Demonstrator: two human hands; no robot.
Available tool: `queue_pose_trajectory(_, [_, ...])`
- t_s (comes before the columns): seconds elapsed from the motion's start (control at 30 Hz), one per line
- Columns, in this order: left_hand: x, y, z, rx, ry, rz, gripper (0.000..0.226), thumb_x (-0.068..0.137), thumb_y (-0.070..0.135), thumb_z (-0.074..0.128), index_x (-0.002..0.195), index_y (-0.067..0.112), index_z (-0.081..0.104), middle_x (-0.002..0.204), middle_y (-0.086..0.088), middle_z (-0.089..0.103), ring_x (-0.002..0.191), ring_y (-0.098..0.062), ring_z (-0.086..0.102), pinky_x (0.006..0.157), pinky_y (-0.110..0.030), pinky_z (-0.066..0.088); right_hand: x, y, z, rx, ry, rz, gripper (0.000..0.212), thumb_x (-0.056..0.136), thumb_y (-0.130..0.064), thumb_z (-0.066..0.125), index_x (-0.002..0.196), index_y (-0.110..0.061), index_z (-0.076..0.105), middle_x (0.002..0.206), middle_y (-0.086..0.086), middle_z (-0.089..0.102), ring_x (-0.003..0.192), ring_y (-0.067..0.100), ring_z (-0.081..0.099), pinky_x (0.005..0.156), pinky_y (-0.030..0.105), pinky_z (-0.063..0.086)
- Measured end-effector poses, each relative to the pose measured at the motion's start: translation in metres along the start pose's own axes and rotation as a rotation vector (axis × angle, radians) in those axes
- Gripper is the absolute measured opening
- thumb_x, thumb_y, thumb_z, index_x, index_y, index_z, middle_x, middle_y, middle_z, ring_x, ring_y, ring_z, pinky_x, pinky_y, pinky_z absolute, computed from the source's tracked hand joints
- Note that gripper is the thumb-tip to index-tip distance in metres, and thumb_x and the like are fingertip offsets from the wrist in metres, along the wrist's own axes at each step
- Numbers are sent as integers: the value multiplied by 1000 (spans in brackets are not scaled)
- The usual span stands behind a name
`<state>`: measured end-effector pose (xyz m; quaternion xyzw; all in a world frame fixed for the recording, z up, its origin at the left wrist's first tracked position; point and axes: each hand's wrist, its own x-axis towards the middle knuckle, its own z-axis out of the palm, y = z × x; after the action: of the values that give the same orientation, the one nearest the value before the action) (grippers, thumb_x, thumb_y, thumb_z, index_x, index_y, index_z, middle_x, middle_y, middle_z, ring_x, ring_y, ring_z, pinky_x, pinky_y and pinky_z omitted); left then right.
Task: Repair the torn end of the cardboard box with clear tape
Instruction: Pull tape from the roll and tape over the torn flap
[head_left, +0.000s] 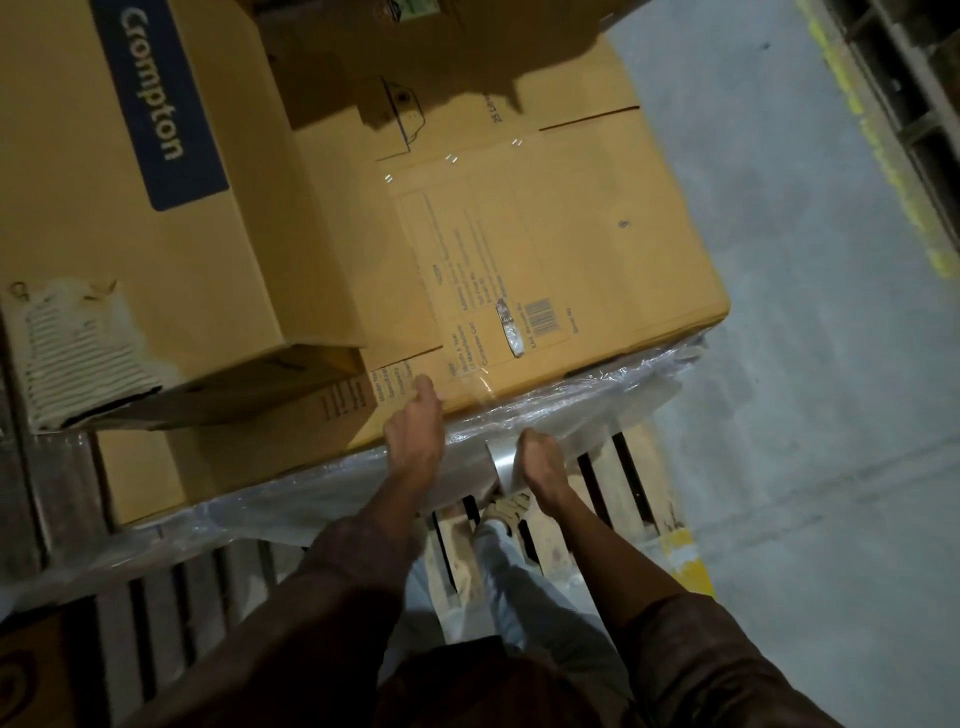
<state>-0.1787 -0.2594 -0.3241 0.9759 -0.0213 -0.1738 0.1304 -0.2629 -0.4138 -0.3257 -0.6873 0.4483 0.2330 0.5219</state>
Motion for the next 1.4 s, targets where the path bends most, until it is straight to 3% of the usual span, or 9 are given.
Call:
queue_pose_trajectory(0.1, [-27,6,18,-295,-220,-68,43,96,61,53,84,19,55,68,3,59,56,-15,54,57,-30,49,-3,1,4,66,7,27,37,105,-24,34,73,-14,51,70,0,47,71,20,46,72,42,41])
queue_pose_trajectory(0.17, [-36,16,29,-552,-348,-234,56,86,70,62,67,17,58,57,-1,58,49,-16,52,51,-24,43,-7,-2,6,119,-4,51,38,107,-33,30,94,-12,60,86,4,56,87,23,55,86,44,48])
queue_pose_trajectory(0.23, [-36,26,37,-867,-432,-513,53,80,60,77,74,8,65,68,-8,70,55,-19,65,51,-26,53,-2,-1,8,164,-2,87,49,107,-41,27,119,-8,62,110,12,61,105,30,59,98,47,49])
queue_pose_trajectory(0.37, [-33,36,48,-1208,-457,-819,52,71,33,92,107,11,63,101,-14,73,87,-31,72,68,-42,63,12,7,8,224,38,191,70,100,-58,25,125,-4,62,123,19,66,110,33,63,100,51,51])
queue_pose_trajectory(0.53, [-34,40,51,-1266,-432,-804,24,79,13,85,98,17,71,101,-9,75,93,-30,70,70,-39,61,27,3,5,204,63,255,65,103,-57,26,112,-4,63,106,19,69,96,35,69,90,52,57])
queue_pose_trajectory(0.73, [-40,44,54,-1266,-366,-815,12,85,6,77,96,9,73,79,-6,69,54,-14,54,45,-21,48,19,-33,-9,-252,393,-224,22,102,-28,53,108,-8,61,96,3,62,87,17,60,69,26,41])
queue_pose_trajectory(0.97, [-43,40,57,-1258,-330,-788,10,84,11,78,91,15,72,92,-5,74,80,-23,67,61,-31,56,58,-95,-8,-367,442,-447,47,92,-41,70,127,-12,56,121,6,62,114,26,54,89,41,49])
queue_pose_trajectory(1.23, [-40,38,58,-1286,-342,-779,5,93,11,68,97,15,68,85,-9,66,67,-22,58,52,-30,48,75,-119,-17,-486,229,-446,23,95,-5,62,118,-5,62,111,13,67,104,28,63,81,32,46])
queue_pose_trajectory(1.4, [-40,36,58,-1325,-348,-782,7,94,10,67,101,12,68,91,-14,68,75,-27,61,53,-31,51,61,-89,-36,-341,33,-542,16,103,-8,42,113,-5,55,113,16,60,100,28,61,86,40,54])
